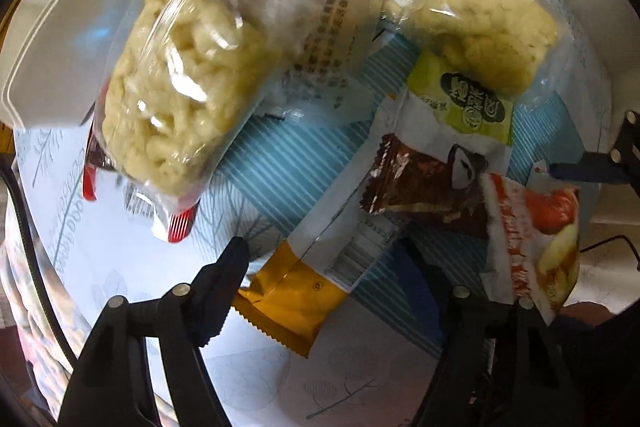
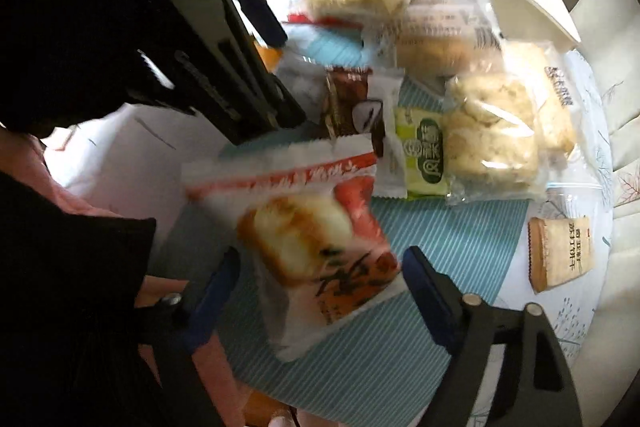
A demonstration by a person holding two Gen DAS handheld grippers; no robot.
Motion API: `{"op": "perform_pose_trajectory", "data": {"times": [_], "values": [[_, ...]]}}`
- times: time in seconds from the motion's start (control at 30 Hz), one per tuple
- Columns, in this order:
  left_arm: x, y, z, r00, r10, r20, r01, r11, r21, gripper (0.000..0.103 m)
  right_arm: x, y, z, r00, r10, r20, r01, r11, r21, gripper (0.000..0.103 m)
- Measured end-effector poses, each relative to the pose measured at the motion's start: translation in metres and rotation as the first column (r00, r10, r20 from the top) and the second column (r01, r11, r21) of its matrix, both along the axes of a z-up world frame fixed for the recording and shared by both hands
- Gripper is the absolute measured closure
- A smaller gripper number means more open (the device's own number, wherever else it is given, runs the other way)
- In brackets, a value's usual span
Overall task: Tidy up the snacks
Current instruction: 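Grasp the orange-and-white bar with the left tool while the right tool grasps the red-and-white bread pouch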
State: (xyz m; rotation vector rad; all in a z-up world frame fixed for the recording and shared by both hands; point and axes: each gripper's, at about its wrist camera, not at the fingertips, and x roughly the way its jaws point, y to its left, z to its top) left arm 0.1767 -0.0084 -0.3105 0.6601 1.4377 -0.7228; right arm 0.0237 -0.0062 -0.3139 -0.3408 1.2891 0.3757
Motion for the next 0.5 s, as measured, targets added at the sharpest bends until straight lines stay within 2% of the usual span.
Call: {"op": "perform_pose_trajectory", "data": {"times": [0.1, 0.17, 0.27, 0.3, 0.5], "values": [[-0.004, -0.002, -0.002, 1.0, -0.023, 0.02, 0.023, 1.0, -0.001, 0.032, 0.0, 0.0, -0.002, 1.0, -0.025, -0.004, 0.025, 1.0, 0.013, 0.027], [-0.011, -0.004, 0.0, 0.999, -0.043, 0.032, 0.043, 0.999, -0.018, 0.043, -0.002, -0.001, -0.001, 0.999, -0.041, -0.005, 0.041, 0.999, 0.019, 0.03], [-0.029, -0.012, 0.003, 0.997, -0.061, 0.044, 0.062, 0.998, -0.031, 0.051, -0.002, -0.007, 0.001, 0.997, -0.081, -0.016, 0.082, 0.996, 0.042, 0.034], [-0.031, -0.013, 0.004, 0.997, -0.063, 0.046, 0.065, 0.997, -0.033, 0.052, -0.002, -0.01, 0.002, 0.995, -0.098, -0.02, 0.099, 0.994, 0.05, 0.037], [-0.045, 0.0, 0.007, 0.998, -0.046, 0.036, 0.048, 0.998, -0.052, 0.06, 0.0, -0.025, 0.013, 0.974, -0.215, -0.067, 0.221, 0.97, 0.098, 0.041]]}}
